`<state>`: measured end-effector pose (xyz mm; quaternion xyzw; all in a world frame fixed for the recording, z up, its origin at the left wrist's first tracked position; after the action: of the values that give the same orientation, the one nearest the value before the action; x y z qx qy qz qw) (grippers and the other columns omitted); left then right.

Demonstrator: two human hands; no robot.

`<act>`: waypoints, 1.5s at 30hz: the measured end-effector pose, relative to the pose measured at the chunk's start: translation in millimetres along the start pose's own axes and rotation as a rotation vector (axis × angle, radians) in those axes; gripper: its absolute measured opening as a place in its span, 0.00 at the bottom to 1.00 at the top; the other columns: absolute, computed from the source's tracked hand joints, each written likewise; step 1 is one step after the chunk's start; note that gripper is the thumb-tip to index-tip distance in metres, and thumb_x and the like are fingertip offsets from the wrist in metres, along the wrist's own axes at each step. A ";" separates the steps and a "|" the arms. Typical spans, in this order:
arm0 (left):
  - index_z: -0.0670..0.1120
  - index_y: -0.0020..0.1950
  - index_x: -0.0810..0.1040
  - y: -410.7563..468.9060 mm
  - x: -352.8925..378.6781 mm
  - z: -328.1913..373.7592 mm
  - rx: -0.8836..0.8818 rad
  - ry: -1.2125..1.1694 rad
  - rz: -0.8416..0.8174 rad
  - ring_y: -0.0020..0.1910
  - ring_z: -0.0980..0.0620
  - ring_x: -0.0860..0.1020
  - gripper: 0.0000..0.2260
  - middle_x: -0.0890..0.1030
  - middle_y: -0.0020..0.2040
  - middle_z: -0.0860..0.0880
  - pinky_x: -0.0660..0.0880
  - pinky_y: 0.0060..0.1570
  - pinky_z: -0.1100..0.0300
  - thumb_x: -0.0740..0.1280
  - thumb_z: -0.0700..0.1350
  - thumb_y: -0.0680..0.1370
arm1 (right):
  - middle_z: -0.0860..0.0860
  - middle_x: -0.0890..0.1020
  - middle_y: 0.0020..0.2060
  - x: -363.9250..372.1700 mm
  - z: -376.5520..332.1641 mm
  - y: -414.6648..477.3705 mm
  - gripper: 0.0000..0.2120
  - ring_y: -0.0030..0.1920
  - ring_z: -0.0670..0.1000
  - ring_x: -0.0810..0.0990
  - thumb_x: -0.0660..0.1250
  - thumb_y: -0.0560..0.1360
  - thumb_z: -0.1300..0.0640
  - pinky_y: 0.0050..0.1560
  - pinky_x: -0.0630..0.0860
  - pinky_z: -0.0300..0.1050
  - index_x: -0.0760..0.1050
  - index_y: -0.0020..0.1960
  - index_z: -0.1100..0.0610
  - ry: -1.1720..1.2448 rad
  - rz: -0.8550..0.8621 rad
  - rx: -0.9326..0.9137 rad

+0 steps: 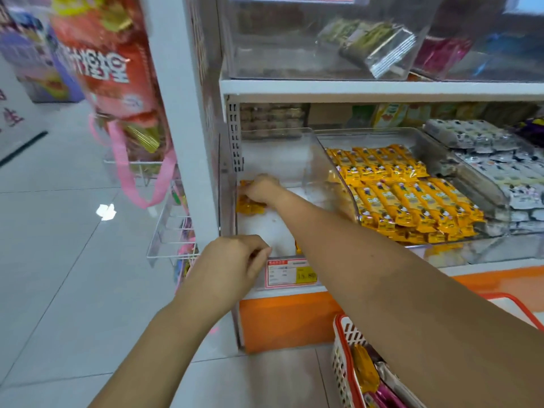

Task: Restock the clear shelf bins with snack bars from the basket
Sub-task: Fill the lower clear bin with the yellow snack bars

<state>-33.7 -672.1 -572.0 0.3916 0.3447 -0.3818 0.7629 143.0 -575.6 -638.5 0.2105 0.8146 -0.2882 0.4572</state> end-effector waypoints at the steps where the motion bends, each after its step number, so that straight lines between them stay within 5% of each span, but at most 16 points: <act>1: 0.47 0.46 0.83 -0.6 0.5 -0.8 -0.006 -0.002 -0.007 0.38 0.49 0.81 0.11 0.84 0.38 0.49 0.77 0.40 0.53 0.63 0.50 0.78 | 0.54 0.77 0.43 1.3 -2.3 2.0 0.15 0.45 0.52 0.76 0.57 0.81 0.50 0.51 0.71 0.45 0.69 0.38 0.56 0.123 -0.028 -0.018; 3: 0.46 0.47 0.83 -0.2 0.7 -1.3 -0.012 -0.002 0.000 0.40 0.48 0.81 0.09 0.84 0.40 0.49 0.77 0.42 0.53 0.64 0.47 0.79 | 0.52 0.73 0.37 -1.0 -6.4 -5.4 0.14 0.37 0.50 0.72 0.58 0.81 0.52 0.45 0.70 0.45 0.69 0.38 0.56 0.259 -0.084 -0.068; 7: 0.47 0.49 0.82 -0.9 2.0 -3.4 -0.040 0.002 0.000 0.42 0.49 0.80 0.09 0.84 0.42 0.49 0.76 0.44 0.54 0.63 0.48 0.79 | 0.57 0.76 0.50 -27.1 -4.0 -30.1 0.13 0.47 0.54 0.73 0.57 0.81 0.59 0.42 0.72 0.44 0.73 0.59 0.65 -0.047 -0.095 -0.120; 10: 0.47 0.49 0.82 -1.1 1.5 -2.9 -0.054 0.006 0.011 0.42 0.50 0.80 0.10 0.83 0.42 0.50 0.75 0.43 0.56 0.62 0.48 0.79 | 0.56 0.74 0.34 -57.6 10.6 -53.6 0.06 0.32 0.52 0.73 0.61 0.79 0.60 0.32 0.71 0.41 0.72 0.49 0.63 -0.295 -0.033 -0.041; 14: 0.47 0.50 0.82 -1.1 1.3 -2.2 -0.068 0.014 0.016 0.42 0.50 0.80 0.10 0.84 0.42 0.49 0.75 0.44 0.58 0.62 0.49 0.80 | 0.54 0.78 0.23 -38.8 44.2 -89.9 0.18 0.29 0.52 0.76 0.68 0.75 0.47 0.35 0.74 0.44 0.75 0.41 0.63 -0.540 -0.319 0.165; 17: 0.46 0.51 0.82 -1.3 0.3 -1.1 -0.076 0.021 0.023 0.44 0.50 0.80 0.10 0.84 0.44 0.49 0.74 0.44 0.59 0.62 0.48 0.80 | 0.54 0.79 0.28 -16.4 56.1 -100.0 0.22 0.30 0.52 0.77 0.68 0.75 0.42 0.38 0.74 0.43 0.73 0.37 0.61 -0.631 -0.393 0.209; 22: 0.47 0.53 0.82 -2.7 0.4 -1.1 -0.090 0.025 0.011 0.45 0.51 0.80 0.11 0.84 0.46 0.49 0.75 0.46 0.59 0.61 0.49 0.80 | 0.52 0.78 0.40 -24.9 52.9 -66.2 0.08 0.46 0.54 0.78 0.68 0.75 0.53 0.44 0.73 0.45 0.76 0.47 0.58 -0.620 -0.064 0.136; 25: 0.46 0.52 0.82 -3.4 -0.4 0.0 -0.093 0.026 0.008 0.45 0.50 0.80 0.11 0.84 0.45 0.49 0.75 0.47 0.57 0.61 0.48 0.80 | 0.52 0.79 0.53 -27.8 56.7 -54.2 0.14 0.57 0.54 0.78 0.69 0.74 0.51 0.44 0.71 0.45 0.76 0.57 0.56 -0.495 0.093 0.169; 28: 0.46 0.52 0.81 -4.6 -0.2 -0.2 -0.094 0.019 0.009 0.45 0.50 0.80 0.11 0.84 0.45 0.49 0.76 0.47 0.56 0.61 0.48 0.80 | 0.53 0.76 0.39 -24.0 59.6 -50.2 0.17 0.44 0.52 0.79 0.67 0.75 0.44 0.41 0.71 0.44 0.72 0.42 0.59 -0.280 0.076 0.182; 31: 0.46 0.51 0.81 -5.8 0.8 -0.9 -0.092 0.013 0.011 0.45 0.50 0.81 0.10 0.84 0.44 0.49 0.76 0.47 0.54 0.61 0.48 0.80 | 0.55 0.73 0.31 -17.6 57.8 -47.9 0.15 0.30 0.52 0.72 0.61 0.79 0.58 0.34 0.71 0.42 0.67 0.34 0.58 -0.008 -0.018 0.174; 35: 0.46 0.50 0.81 -4.9 0.5 -0.2 -0.093 0.016 0.017 0.44 0.50 0.80 0.10 0.83 0.44 0.49 0.76 0.46 0.55 0.61 0.48 0.80 | 0.53 0.72 0.35 -18.0 46.1 -45.8 0.14 0.34 0.50 0.73 0.58 0.78 0.69 0.49 0.76 0.47 0.66 0.36 0.57 0.486 -0.031 0.131; 40: 0.47 0.52 0.81 -4.5 0.2 0.4 -0.081 0.031 0.026 0.46 0.52 0.80 0.11 0.83 0.46 0.50 0.74 0.47 0.58 0.60 0.48 0.81 | 0.51 0.71 0.33 -17.9 40.4 -44.9 0.14 0.32 0.47 0.72 0.56 0.80 0.68 0.30 0.75 0.36 0.67 0.36 0.57 0.517 0.019 0.119; 42: 0.47 0.52 0.81 -3.9 0.8 0.4 -0.067 0.043 0.030 0.46 0.51 0.80 0.10 0.83 0.46 0.50 0.74 0.47 0.58 0.61 0.48 0.80 | 0.52 0.72 0.34 -20.2 33.8 -52.6 0.13 0.38 0.50 0.75 0.55 0.80 0.66 0.37 0.77 0.37 0.70 0.39 0.59 0.469 0.028 0.070; 45: 0.46 0.48 0.81 -6.6 1.0 0.6 -0.031 0.017 0.076 0.43 0.49 0.80 0.08 0.83 0.43 0.49 0.75 0.45 0.54 0.63 0.46 0.80 | 0.58 0.79 0.49 -40.9 21.4 -72.3 0.11 0.57 0.57 0.77 0.57 0.80 0.63 0.60 0.73 0.49 0.77 0.54 0.66 0.334 0.138 -0.050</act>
<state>-38.7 -675.6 -574.8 0.3960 0.3420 -0.3439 0.7798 132.7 -646.9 -591.9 0.2993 0.8697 -0.1971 0.3393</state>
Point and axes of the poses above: each hand's wrist, its own y-axis towards the middle knuckle, its own x-axis out of the palm, z = x × y, the point moved 9 cm from there along y, towards the middle knuckle
